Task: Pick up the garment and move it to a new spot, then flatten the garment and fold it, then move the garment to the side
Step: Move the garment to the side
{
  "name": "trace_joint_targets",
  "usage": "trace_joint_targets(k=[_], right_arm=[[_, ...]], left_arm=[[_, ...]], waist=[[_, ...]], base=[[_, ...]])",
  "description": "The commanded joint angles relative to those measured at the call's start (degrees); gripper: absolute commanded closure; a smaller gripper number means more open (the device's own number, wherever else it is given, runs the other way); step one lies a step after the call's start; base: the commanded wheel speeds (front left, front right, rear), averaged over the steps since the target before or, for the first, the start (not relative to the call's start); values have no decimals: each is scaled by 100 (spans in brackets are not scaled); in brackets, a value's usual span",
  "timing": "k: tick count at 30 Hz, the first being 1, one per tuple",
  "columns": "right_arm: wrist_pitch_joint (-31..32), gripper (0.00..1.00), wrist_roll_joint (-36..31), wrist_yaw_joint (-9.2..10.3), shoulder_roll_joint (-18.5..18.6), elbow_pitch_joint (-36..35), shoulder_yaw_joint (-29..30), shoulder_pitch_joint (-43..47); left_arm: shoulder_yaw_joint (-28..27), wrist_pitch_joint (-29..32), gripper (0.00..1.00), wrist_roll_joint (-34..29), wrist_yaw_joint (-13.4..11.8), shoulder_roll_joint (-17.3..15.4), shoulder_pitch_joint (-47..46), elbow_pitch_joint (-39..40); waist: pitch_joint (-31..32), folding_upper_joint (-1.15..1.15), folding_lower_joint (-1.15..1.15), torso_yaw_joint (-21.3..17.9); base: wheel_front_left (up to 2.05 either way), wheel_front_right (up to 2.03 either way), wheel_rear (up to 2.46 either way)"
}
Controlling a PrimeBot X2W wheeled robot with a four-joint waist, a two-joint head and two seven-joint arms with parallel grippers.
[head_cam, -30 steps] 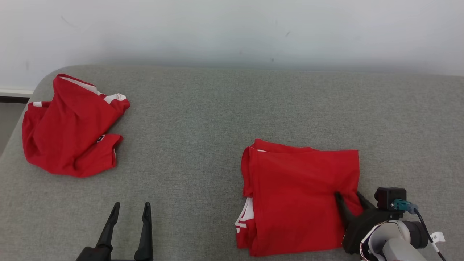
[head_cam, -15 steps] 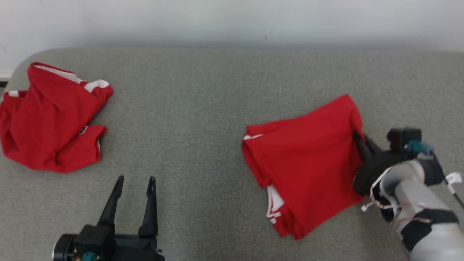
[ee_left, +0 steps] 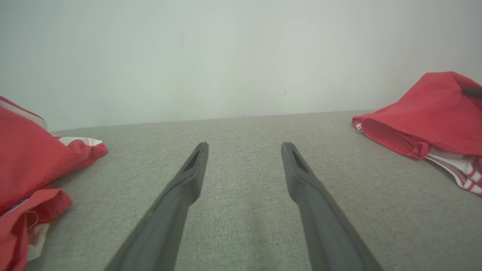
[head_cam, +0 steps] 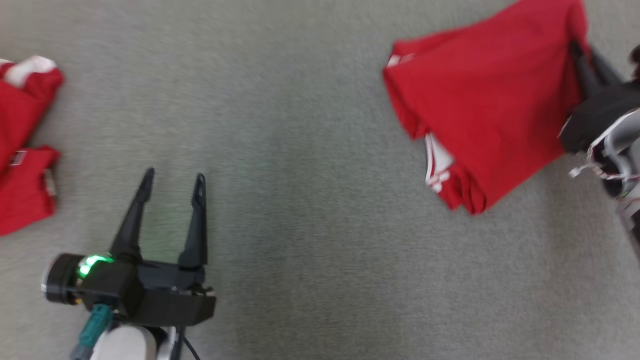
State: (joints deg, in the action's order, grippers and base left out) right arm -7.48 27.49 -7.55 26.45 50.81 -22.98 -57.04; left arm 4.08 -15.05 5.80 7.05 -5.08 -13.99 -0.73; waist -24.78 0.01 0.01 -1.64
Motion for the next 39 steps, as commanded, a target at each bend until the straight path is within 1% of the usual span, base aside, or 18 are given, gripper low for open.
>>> trace_joint_targets(k=[1, 6, 10, 14, 17, 24, 28, 32, 33, 35, 39], right_arm=[[-46, 100, 37, 14, 75, -40, -24, -122], [-108, 100, 132, 14, 448, -128, -96, -470], [-113, 100, 151, 14, 713, -162, -118, -685], [-17, 100, 131, 14, 973, -249, -232, -914], [81, 100, 178, 14, 1184, -291, -304, -1079], [270, 100, 228, 14, 1511, -252, -482, -1431], [325, 100, 112, 14, 1585, -137, -608, -1608], [333, 100, 72, 14, 1632, 42, -567, -1757], [261, 58, 42, 14, 1625, 95, -561, -1805], [236, 0, -29, 14, 1609, 223, -585, -1830], [-86, 0, -197, 14, 1577, 441, -481, -1945]], left_arm=[[-22, -19, 0, -40, -6, -75, -113, 62], [-10, -18, 0, -117, 19, -276, -226, 272], [-65, -18, 0, -145, 23, -383, -136, 412], [-112, -18, 0, -151, 22, -463, -33, 528], [-145, -18, 0, -134, 24, -501, -5, 573], [-130, 2, 0, -134, 16, -515, 18, 632], [-124, 2, 0, -130, -16, -499, 29, 652], [-133, 2, 0, -128, -45, -486, 49, 664], [-135, 2, 0, -125, -40, -483, 54, 665], [-142, 2, 0, -114, -46, -472, 54, 663], [-153, 3, 0, -59, -72, -425, 62, 610]], waist=[[-748, -1, -1, -703], [-1117, -1, -1, -1001], [-1251, -1, -1, -1188], [-1302, -1, -1, -1282], [-1328, -1, -1, -1306], [-1412, -1, -1, -1249], [-1445, -1, -1, -1194], [-1465, -1, -1, -1153], [-1470, -1, -1, -1141], [-1472, -1, -1, -1113], [-1408, -1, -1, -1056]], base=[[0, 0, 0], [0, 0, 0], [0, 0, 0], [0, 0, 0], [0, 0, 0], [0, 0, 0], [0, 0, 0], [0, 0, 0], [0, 0, 0], [0, 0, 0], [0, 0, 0]])
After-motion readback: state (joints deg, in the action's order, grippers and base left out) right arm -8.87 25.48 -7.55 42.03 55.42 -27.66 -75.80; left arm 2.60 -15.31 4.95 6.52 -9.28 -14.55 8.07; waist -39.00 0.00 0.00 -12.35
